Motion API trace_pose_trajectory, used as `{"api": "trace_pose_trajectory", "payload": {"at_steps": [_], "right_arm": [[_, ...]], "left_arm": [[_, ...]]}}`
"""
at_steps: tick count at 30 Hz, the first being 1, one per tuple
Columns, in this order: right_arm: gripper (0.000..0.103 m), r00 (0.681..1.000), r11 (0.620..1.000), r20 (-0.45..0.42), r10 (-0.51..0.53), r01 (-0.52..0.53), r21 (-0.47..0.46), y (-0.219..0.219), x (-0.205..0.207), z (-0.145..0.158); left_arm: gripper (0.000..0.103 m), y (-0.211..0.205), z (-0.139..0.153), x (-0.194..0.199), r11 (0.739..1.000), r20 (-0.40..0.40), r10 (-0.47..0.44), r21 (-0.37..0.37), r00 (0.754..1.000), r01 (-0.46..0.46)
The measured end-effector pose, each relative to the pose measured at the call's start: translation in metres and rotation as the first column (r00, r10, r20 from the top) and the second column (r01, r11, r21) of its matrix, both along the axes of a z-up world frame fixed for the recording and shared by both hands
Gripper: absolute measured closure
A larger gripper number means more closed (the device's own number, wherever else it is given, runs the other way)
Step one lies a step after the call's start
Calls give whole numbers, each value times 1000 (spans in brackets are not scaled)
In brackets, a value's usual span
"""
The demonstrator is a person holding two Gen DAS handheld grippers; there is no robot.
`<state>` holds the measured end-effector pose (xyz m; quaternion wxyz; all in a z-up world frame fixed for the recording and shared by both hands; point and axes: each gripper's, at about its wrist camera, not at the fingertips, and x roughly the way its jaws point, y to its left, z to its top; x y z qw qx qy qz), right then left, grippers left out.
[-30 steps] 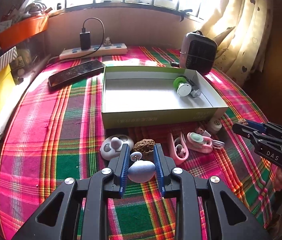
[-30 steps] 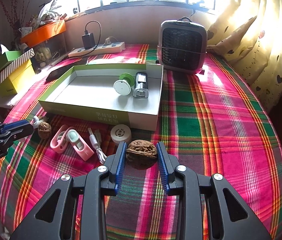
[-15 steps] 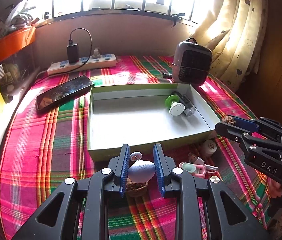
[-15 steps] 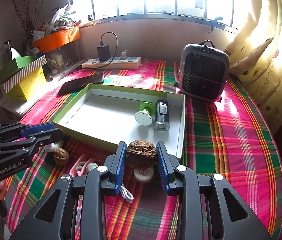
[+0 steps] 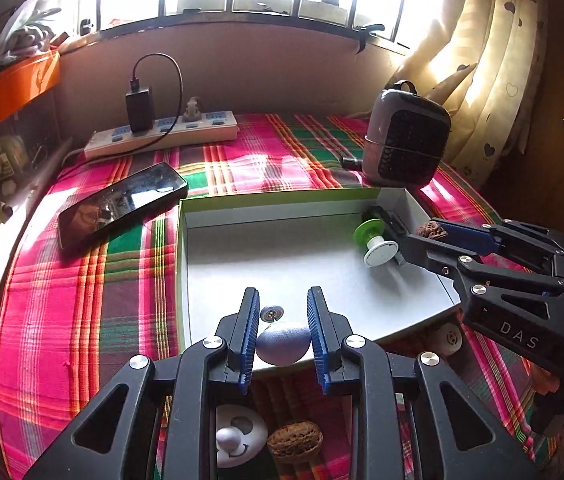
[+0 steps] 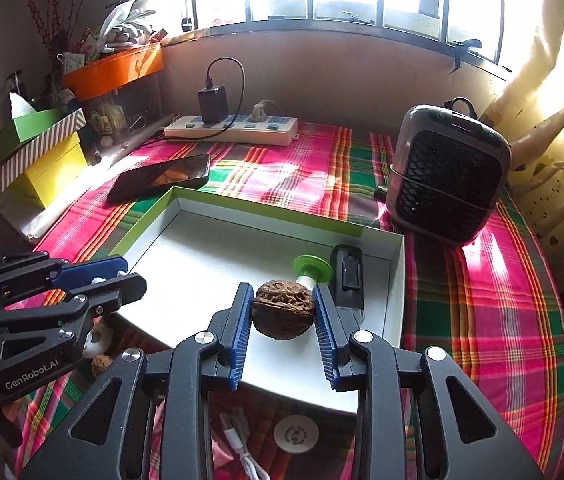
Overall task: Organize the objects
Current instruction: 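Lift and carry the knob and walnut over the white box tray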
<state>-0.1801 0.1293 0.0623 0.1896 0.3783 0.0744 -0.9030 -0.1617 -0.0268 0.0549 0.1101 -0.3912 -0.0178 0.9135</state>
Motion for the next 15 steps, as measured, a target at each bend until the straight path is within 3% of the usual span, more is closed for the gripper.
{"api": "trace_pose_trajectory", "payload": {"at_steps": [15], "right_arm": [[71,997,999,82,16,-19,34,-16,-64,-25]], "left_arm": [[80,-3,-17,-51,1000,53,10,-24,999,-9]]}}
